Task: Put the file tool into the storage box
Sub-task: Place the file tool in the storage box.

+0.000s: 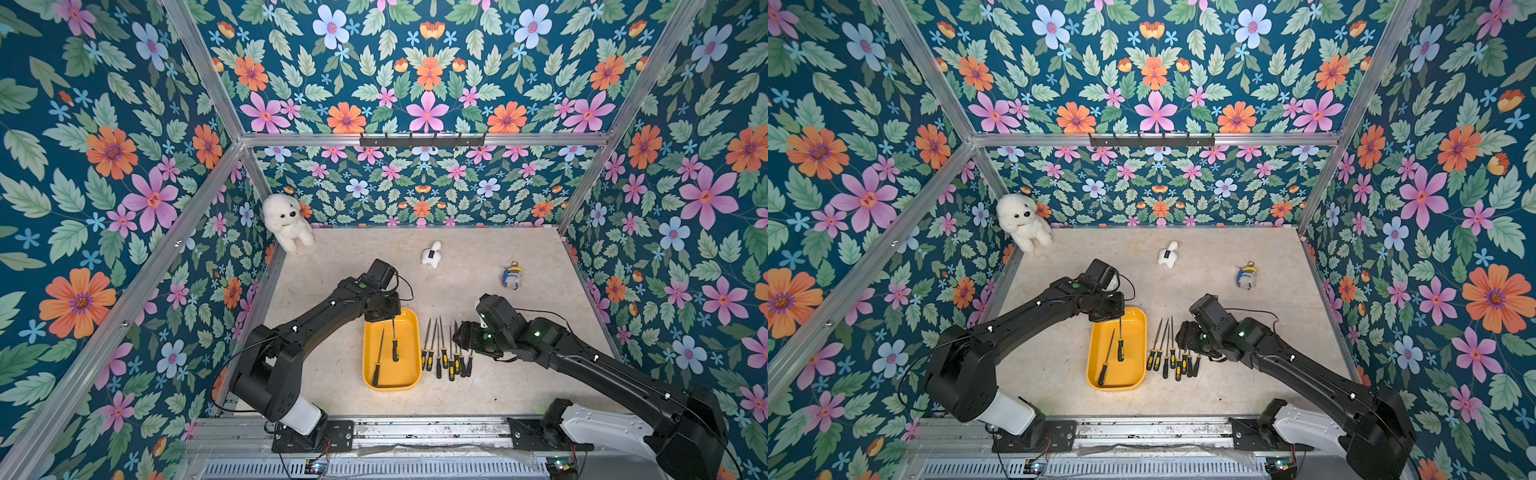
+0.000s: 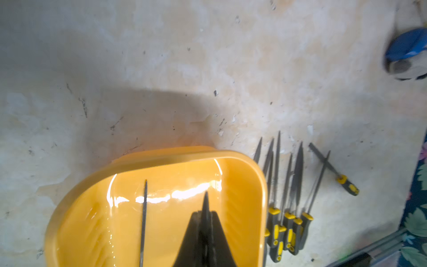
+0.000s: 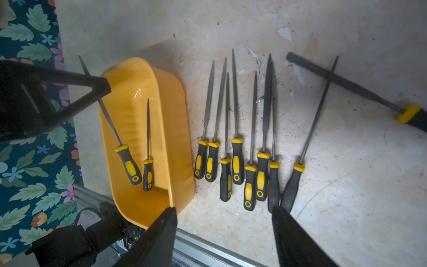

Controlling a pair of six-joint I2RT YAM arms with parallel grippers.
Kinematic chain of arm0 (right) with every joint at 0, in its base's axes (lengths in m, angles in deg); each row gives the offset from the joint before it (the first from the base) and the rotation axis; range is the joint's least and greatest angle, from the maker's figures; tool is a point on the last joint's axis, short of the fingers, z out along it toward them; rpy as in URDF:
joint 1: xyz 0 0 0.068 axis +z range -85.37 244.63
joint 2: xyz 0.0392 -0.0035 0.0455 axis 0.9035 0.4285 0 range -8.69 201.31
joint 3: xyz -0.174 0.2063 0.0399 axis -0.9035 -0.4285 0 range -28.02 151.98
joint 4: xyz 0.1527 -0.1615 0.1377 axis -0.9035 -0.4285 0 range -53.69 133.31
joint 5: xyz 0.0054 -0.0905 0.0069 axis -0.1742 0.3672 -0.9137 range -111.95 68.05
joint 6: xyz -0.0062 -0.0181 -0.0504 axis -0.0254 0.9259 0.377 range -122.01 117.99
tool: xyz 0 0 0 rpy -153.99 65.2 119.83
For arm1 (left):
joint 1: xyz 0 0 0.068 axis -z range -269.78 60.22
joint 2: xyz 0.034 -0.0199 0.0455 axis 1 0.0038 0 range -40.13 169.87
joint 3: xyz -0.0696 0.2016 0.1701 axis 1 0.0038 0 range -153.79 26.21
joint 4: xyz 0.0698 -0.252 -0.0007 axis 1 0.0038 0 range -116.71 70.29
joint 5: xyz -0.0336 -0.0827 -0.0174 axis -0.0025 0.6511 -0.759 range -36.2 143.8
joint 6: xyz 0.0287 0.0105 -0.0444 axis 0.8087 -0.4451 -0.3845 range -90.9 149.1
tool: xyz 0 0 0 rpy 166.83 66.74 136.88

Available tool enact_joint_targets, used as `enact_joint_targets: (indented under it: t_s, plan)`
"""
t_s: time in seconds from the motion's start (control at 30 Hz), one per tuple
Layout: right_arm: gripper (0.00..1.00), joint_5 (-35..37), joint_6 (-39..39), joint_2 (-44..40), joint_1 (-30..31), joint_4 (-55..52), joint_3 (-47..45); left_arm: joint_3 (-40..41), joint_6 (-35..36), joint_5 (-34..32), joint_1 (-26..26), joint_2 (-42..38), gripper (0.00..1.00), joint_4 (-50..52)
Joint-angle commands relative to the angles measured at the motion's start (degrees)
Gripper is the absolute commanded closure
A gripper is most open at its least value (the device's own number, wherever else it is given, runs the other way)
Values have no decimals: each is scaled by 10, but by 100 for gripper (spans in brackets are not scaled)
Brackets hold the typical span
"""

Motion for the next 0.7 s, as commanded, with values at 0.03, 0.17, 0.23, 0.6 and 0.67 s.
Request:
enact_joint_targets:
  t_s: [0.03, 0.17, 0.23, 0.6, 0.67]
  plan:
    - [30, 5, -34, -3, 0, -13, -29, 40, 0, -27, -1, 6, 100, -34]
    - [30, 18, -51, -5, 0, -19, -50, 67, -5, -24, 3, 21, 100, -58]
    - [31, 26, -59, 6, 0, -27, -59, 77, -9, -22, 6, 25, 100, -71]
    - [36, 48, -62, 69, -2, -22, -64, 117, -22, -27, 24, 61, 100, -105]
    - [37, 54, -57, 90, -2, -22, -58, 122, -23, -26, 25, 61, 100, -110]
